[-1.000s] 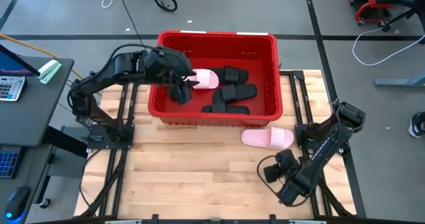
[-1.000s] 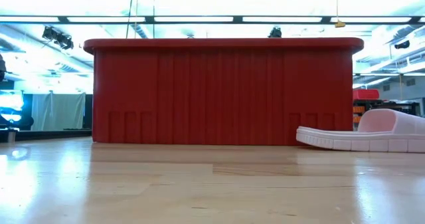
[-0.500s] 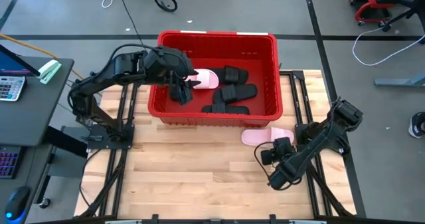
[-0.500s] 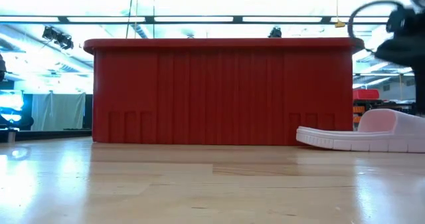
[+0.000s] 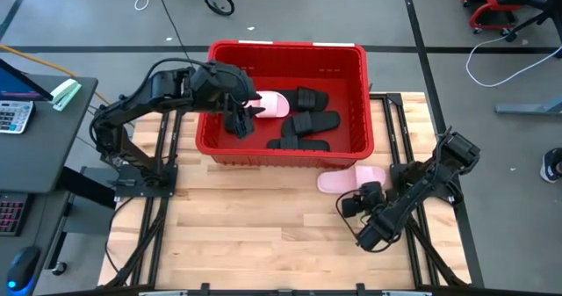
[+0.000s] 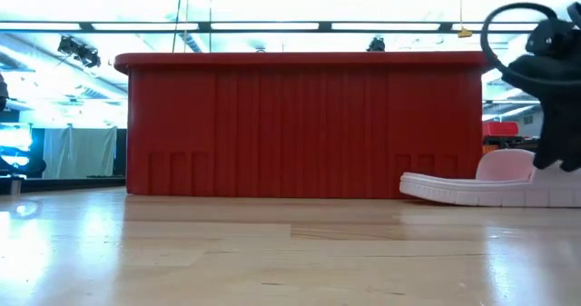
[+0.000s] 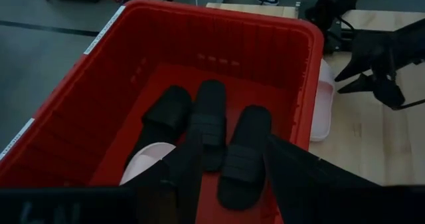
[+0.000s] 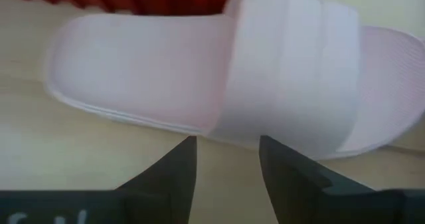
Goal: Pick and place slides into bin
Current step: Put the pink slipper into the red bin
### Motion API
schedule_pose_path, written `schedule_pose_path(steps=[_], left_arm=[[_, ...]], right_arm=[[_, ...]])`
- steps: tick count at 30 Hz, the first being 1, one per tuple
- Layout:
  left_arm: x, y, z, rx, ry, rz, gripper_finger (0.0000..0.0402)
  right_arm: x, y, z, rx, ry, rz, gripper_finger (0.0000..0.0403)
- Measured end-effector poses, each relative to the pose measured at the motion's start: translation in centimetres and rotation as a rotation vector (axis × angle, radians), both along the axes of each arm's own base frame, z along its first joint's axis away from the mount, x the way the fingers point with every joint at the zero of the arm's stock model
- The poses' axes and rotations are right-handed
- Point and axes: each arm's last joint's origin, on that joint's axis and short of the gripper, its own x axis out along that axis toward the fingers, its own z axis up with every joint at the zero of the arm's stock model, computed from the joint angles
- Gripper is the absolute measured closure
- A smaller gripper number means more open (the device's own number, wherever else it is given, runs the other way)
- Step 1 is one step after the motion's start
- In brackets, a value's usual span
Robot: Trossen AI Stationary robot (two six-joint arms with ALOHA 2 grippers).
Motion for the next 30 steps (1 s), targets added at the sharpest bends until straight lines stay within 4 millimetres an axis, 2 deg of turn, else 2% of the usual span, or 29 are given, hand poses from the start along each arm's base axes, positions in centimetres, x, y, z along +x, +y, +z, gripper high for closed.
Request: schedule_pose_path(steps=[6,14,21,30], left_arm=[[0.0,0.0,0.0,0.000,0.000,0.000,0.0239],[0.0,0.0,0.0,-0.001,0.000,0.001,0.0239],[-0.1,0.0,-0.1,-0.003,0.008,0.001,0.0239],[-0.2,0.0,-0.3,-0.008,0.040,0.002,0.0239]], right_arm=[[0.2,0.1,1.0,-0.034,0.044,0.017,0.0234],[0.6,-0.9,1.0,0.002,0.130,-0.040,0.0234],[-0.5,-0.2,1.1,0.070,0.211,-0.052,0.0234],[-1.7,-0.4,1.6,0.000,0.288,-0.072,0.0234]])
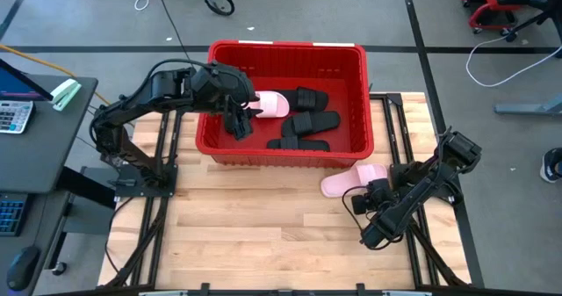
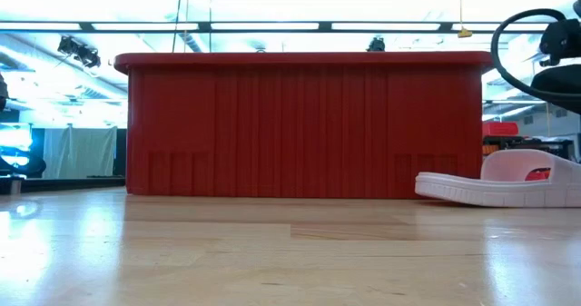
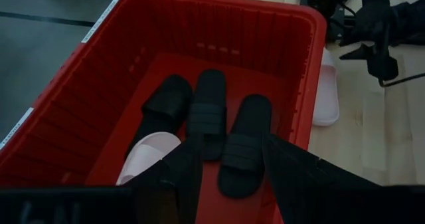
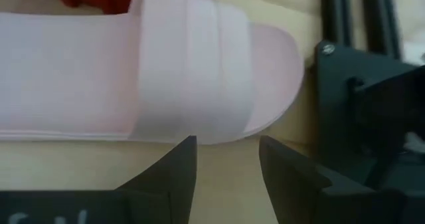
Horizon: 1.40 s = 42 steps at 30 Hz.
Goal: Pick and place slides into bin
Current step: Put the pink slipper into the red bin
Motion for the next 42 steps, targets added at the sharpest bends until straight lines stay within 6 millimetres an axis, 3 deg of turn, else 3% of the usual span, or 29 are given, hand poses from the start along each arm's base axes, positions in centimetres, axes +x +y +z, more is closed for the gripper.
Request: schedule_pose_path(steps=[6,16,27,31,35,38,42], left_arm=[[0.0,0.0,0.0,-0.001,0.002,0.000,0.0239],[0.0,0.0,0.0,-0.002,0.001,0.000,0.0239],[0.0,0.0,0.0,-0.001,0.000,0.000,0.0239],[0.0,0.0,0.0,-0.001,0.000,0.000,0.0239],[0.0,0.0,0.0,0.000,0.000,0.000,0.0239],[0.0,0.0,0.0,0.000,0.000,0.000,0.0239],[0.0,0.0,0.0,0.000,0.000,0.000,0.0239]], right_arm=[[-0.5,-0.4,-0.2,-0.023,0.048,0.039,0.0234],[-0.4,-1.0,-3.8,0.044,-0.235,0.112,0.0238],[1.8,-0.9,-4.3,0.038,-0.372,0.246,0.0256],[3.5,0.0,-3.3,0.043,-0.371,0.399,0.0257],[5.3,1.2,-1.1,0.013,-0.349,0.538,0.0257],[6.2,1.6,0.9,0.001,-0.329,0.533,0.0257],[5.8,1.1,2.6,-0.037,-0.301,0.395,0.0257]])
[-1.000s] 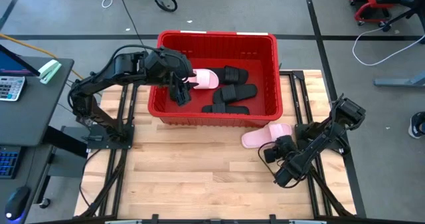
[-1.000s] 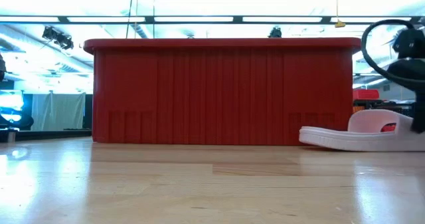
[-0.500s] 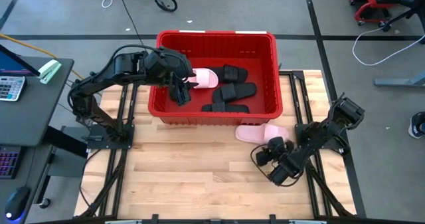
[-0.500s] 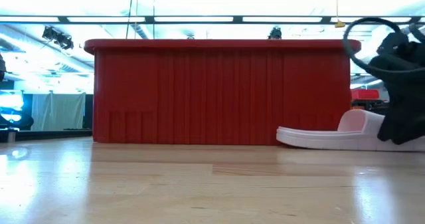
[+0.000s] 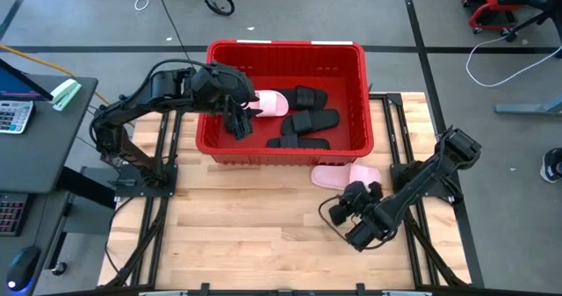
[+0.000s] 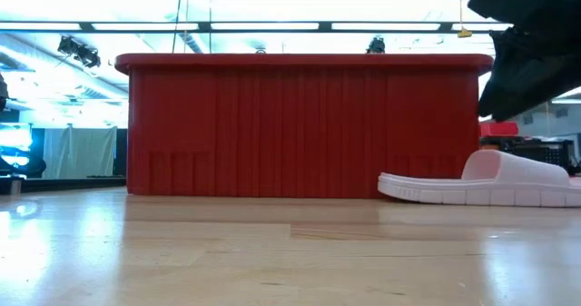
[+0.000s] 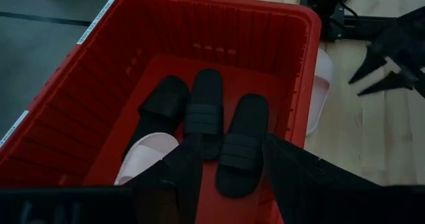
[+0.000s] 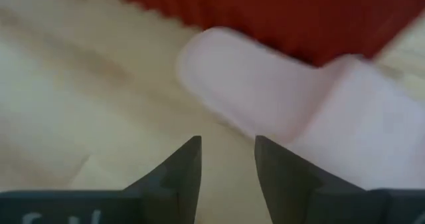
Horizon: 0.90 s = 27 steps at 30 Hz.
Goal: Pick and place slides into bin
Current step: Put the pink slipper into the red bin
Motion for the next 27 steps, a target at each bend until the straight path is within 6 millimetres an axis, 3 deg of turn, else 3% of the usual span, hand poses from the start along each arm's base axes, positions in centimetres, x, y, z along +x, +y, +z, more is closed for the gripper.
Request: schedule_pose_path(steps=[8,16,23,27], left_arm=[[0.0,0.0,-0.1,-0.001,0.007,0.000,0.0239],[-0.3,0.0,-0.4,-0.008,0.051,0.000,0.0239],[-0.4,-0.1,-0.5,-0.013,0.066,0.002,0.0239],[-0.4,-0.1,-0.5,-0.032,0.056,0.019,0.0239]], right_arm=[[-1.7,-0.7,-0.6,0.118,0.009,-0.294,0.0257],[-2.9,-0.4,-0.9,0.135,0.066,-0.340,0.0257],[-3.6,-1.3,-0.5,0.045,0.161,-0.370,0.0257],[-4.0,-1.6,-1.4,0.049,0.171,-0.373,0.0257]])
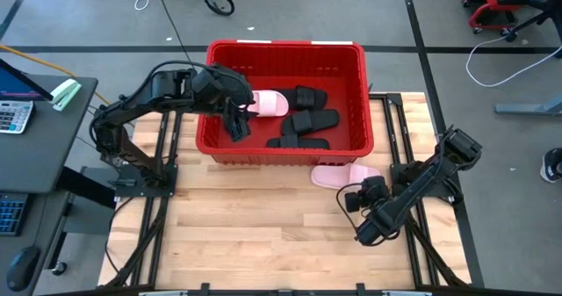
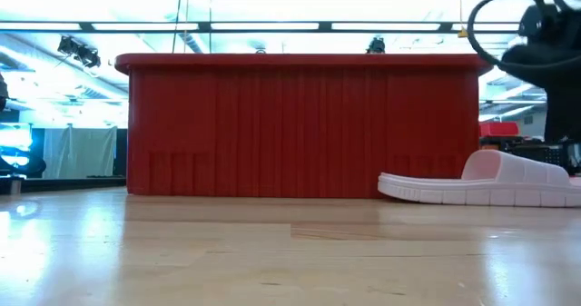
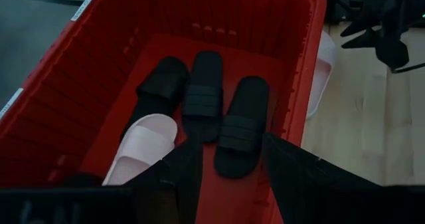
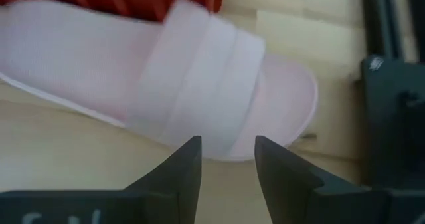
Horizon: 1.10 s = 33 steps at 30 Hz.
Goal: Pick and place slides into bin
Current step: Put the pink slipper into the red bin
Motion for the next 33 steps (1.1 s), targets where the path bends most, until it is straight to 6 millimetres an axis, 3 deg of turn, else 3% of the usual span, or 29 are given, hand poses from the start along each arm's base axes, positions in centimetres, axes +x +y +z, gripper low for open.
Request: schedule_pose_path(steps=[6,16,33], left_arm=[[0.0,0.0,0.0,-0.002,-0.001,0.002,0.0239],[0.0,0.0,0.0,-0.002,-0.001,0.002,0.0239],[0.0,0.0,0.0,-0.002,-0.001,0.002,0.0239]], right_arm=[[-0.9,-0.9,-2.8,0.021,-0.018,-0.006,0.0257],[-1.0,-2.5,-5.4,0.001,-0.160,-0.007,0.0257],[1.1,-1.3,-5.3,-0.019,-0.460,0.063,0.0257]])
